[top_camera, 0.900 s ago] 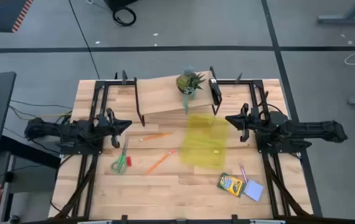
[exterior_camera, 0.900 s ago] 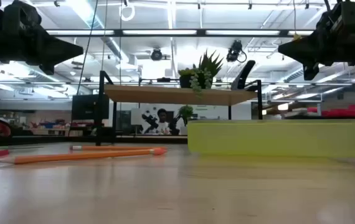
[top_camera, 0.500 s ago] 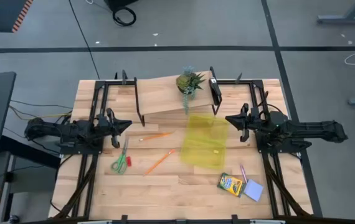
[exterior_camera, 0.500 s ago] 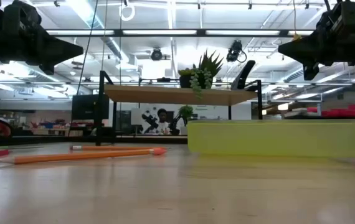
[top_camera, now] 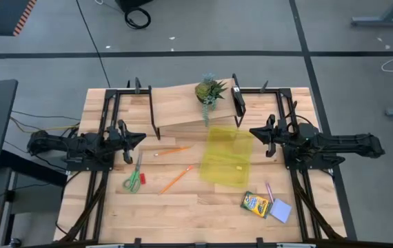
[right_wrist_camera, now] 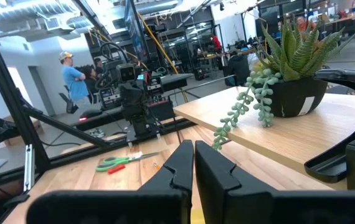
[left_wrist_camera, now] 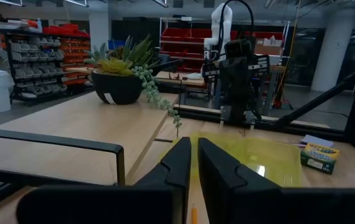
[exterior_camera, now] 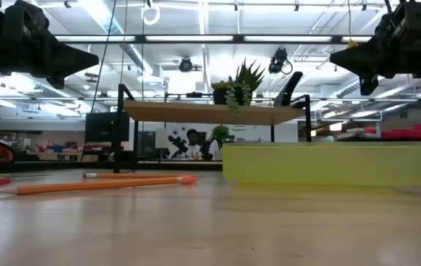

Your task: Pack school essentials

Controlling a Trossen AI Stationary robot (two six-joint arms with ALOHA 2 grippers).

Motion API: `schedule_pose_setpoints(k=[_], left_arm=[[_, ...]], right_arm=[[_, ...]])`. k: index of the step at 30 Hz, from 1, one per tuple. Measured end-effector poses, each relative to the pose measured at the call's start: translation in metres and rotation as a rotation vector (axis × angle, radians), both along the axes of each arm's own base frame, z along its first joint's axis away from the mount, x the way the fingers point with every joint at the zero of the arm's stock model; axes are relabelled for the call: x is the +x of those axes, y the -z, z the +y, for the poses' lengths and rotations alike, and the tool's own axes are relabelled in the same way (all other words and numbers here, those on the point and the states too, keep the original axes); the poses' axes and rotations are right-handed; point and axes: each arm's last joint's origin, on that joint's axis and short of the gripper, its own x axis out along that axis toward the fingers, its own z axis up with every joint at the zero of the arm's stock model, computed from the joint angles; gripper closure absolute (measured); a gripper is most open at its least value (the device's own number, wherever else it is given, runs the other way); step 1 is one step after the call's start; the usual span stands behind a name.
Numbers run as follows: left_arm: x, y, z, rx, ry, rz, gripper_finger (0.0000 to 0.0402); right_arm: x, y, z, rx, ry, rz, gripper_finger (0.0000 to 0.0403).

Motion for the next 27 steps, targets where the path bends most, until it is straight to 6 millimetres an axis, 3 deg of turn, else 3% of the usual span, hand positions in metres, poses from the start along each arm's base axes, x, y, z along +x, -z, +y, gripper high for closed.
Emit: schedule_pose_setpoints(k=[11, 21, 27], left_arm=[[0.0, -0.0001, 0.0, -0.003, 0.0, -0.002, 0.0367], [-0.0003, -0.0026, -0.0001, -0.163, 0.024, -0.079, 0.0366], [0.002, 0.0025, -0.0046, -0.221, 0.174, -0.031, 0.0377]], right_arm=[[0.0, 0.0, 0.0, 0.0, 0.0, 0.0, 0.038], [0.0, 0.0, 0.0, 0.0, 0.001, 0.0, 0.038], [0.0, 0.0, 0.0, 0.0, 0.0, 0.0, 0.038]])
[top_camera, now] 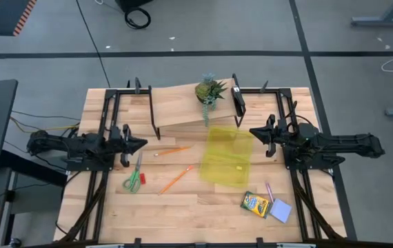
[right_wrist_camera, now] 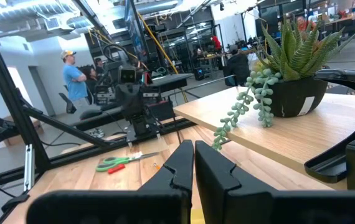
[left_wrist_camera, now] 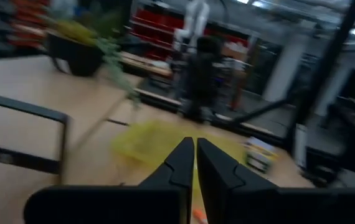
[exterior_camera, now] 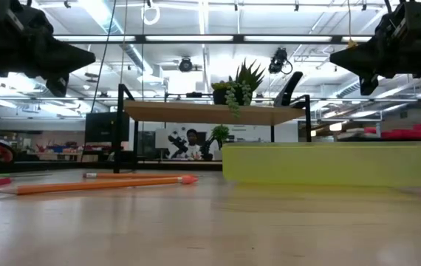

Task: Pack school essentials
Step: Put the bottom orange pencil into the yellow supply box

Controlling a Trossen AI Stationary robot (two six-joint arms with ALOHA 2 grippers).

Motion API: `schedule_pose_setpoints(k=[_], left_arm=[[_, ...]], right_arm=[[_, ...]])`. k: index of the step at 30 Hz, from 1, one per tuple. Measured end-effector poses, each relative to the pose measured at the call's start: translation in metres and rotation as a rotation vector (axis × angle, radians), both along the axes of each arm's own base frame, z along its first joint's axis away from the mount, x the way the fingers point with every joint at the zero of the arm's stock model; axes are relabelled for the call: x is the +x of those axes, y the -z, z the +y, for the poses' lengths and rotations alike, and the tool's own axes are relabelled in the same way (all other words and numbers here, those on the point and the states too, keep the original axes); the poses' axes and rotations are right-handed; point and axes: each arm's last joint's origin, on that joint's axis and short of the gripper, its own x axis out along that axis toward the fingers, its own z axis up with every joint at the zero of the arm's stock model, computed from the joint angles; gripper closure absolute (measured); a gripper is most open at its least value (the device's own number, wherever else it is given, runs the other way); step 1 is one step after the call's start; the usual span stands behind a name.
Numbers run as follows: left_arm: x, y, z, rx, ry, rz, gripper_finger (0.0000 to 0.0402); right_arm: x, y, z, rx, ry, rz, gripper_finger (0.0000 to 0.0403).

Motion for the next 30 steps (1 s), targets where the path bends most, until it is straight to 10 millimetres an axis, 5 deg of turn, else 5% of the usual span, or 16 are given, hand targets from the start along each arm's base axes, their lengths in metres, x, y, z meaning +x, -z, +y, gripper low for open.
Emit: schedule_pose_setpoints(k=[8, 25, 30], left_arm=[[0.005, 0.005, -0.003, -0.025, 0.081, 0.057, 0.0385], [0.011, 0.014, -0.002, 0.256, 0.013, 0.204, 0.0336], [0.011, 0.01, 0.0, 0.267, -0.091, 0.177, 0.0347]], right_arm=[[0.0, 0.0, 0.0, 0.0, 0.0, 0.0, 0.038], [0.0, -0.002, -0.001, 0.008, 0.037, -0.023, 0.038], [-0.001, -0.002, -0.004, 0.196, 0.1, -0.079, 0.038]])
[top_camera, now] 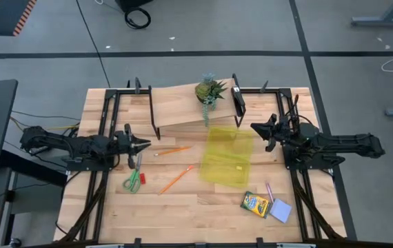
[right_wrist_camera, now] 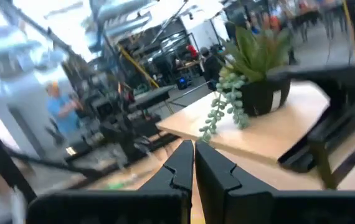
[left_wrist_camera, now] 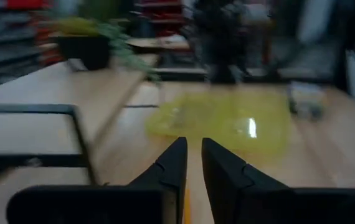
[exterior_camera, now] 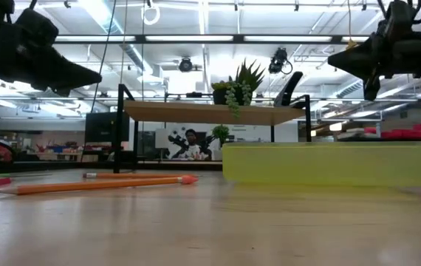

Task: Pack school essentials
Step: Put the bottom orange pencil into the yellow supply box

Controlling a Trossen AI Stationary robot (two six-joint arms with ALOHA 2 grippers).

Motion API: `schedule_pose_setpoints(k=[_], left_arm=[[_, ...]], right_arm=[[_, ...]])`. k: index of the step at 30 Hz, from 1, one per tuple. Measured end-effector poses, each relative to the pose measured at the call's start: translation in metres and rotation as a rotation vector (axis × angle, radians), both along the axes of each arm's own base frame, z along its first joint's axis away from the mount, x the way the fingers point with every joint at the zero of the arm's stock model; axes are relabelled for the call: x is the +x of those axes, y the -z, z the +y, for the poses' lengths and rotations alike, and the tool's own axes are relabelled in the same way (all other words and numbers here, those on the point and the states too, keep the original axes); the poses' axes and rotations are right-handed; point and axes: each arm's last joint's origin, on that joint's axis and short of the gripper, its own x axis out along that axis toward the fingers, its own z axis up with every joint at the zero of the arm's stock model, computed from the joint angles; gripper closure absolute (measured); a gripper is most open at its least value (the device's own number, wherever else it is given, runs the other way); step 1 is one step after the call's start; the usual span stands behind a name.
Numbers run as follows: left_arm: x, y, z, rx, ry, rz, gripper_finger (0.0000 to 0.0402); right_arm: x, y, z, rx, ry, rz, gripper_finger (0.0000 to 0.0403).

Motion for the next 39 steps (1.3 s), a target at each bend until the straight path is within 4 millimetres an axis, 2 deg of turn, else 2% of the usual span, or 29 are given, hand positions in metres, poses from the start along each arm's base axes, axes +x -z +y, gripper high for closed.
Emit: schedule_pose_setpoints(k=[3, 6, 11, 15, 20, 24, 31, 39], left_arm=[[-0.001, -0.007, 0.002, -0.247, -0.092, -0.142, 0.0353], [-0.001, -0.008, 0.003, -0.525, -0.102, -0.246, 0.0358], [-0.001, -0.008, 0.002, -0.814, -0.093, -0.327, 0.0368], [0.0, -0.006, 0.002, -0.825, -0.083, -0.297, 0.0372], [0.002, -0.011, 0.002, -0.745, -0.17, -0.118, 0.0358], [0.007, -0.015, 0.0, -0.675, -0.212, 0.047, 0.034], [0.021, -0.01, -0.003, -0.652, -0.249, 0.221, 0.0329], [0.036, -0.005, -0.008, -0.622, -0.163, 0.277, 0.0326]], right_arm=[[0.0, 0.0, 0.0, 0.203, -0.025, -0.077, 0.038], [-0.001, -0.004, -0.001, 0.395, -0.034, -0.191, 0.038], [-0.004, -0.028, -0.001, 0.433, -0.027, -0.301, 0.038], [-0.003, -0.056, -0.002, 0.334, -0.003, -0.245, 0.038], [0.006, -0.085, -0.003, 0.269, 0.045, -0.072, 0.038], [0.019, -0.102, -0.002, 0.183, -0.012, 0.062, 0.038], [0.039, -0.116, 0.0, 0.074, -0.1, 0.148, 0.038], [0.033, -0.12, 0.002, 0.076, -0.188, 0.124, 0.038]])
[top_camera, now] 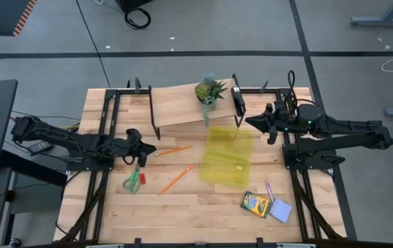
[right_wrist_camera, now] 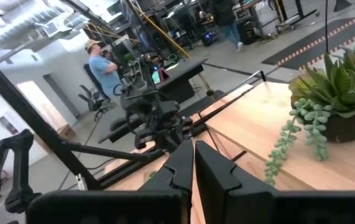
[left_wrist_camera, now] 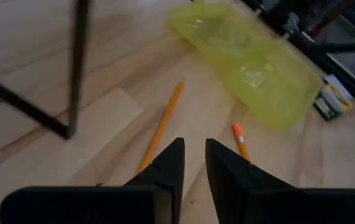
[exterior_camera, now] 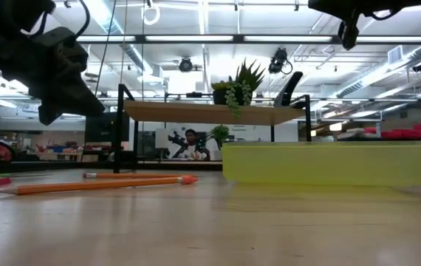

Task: Pack school essentials
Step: Put the bottom orange pencil into the yellow supply box

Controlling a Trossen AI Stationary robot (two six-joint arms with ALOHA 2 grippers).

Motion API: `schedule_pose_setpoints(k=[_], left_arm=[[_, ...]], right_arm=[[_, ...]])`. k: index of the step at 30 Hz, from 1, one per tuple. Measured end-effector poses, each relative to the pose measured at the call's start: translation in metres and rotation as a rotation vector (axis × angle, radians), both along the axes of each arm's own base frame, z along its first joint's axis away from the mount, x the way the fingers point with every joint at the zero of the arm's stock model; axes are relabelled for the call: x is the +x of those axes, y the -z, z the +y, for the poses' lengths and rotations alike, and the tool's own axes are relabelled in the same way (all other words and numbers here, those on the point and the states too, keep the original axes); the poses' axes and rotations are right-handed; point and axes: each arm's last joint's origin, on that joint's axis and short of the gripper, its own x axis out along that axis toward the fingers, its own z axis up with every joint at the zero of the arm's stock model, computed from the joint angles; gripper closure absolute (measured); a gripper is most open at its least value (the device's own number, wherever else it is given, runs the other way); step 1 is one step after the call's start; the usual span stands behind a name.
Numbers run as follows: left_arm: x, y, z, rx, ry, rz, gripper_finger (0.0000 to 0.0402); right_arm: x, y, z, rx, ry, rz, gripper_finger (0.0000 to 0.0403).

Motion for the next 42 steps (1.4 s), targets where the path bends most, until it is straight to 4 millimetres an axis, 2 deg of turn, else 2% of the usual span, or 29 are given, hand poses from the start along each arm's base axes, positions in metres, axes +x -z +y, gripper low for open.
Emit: schedule_pose_setpoints(k=[9, 14, 20, 26, 30, 36, 42], left_arm=[[0.006, 0.009, -0.004, -0.012, 0.099, 0.08, 0.027], [0.006, 0.008, -0.004, 0.005, 0.127, 0.095, 0.0279], [0.017, -0.014, -0.009, 0.016, 0.255, 0.168, 0.0286], [0.047, -0.029, -0.028, 0.027, 0.368, 0.265, 0.0287], [0.068, -0.024, -0.047, 0.036, 0.417, 0.344, 0.0287], [0.098, -0.018, -0.069, 0.006, 0.378, 0.416, 0.0287], [0.13, -0.019, -0.081, -0.006, 0.304, 0.571, 0.0287]], right_arm=[[0.0, 0.0, -0.003, 0.005, 0.084, 0.001, 0.038], [-0.001, 0.0, -0.004, 0.005, 0.137, 0.0, 0.038], [-0.001, 0.0, -0.005, 0.004, 0.189, 0.003, 0.038], [-0.004, 0.001, -0.007, 0.01, 0.251, 0.006, 0.038], [-0.004, 0.001, -0.007, 0.019, 0.237, 0.003, 0.038], [-0.003, 0.0, -0.004, 0.01, 0.152, 0.005, 0.038], [-0.002, 0.0, -0.002, 0.007, 0.084, 0.006, 0.038]])
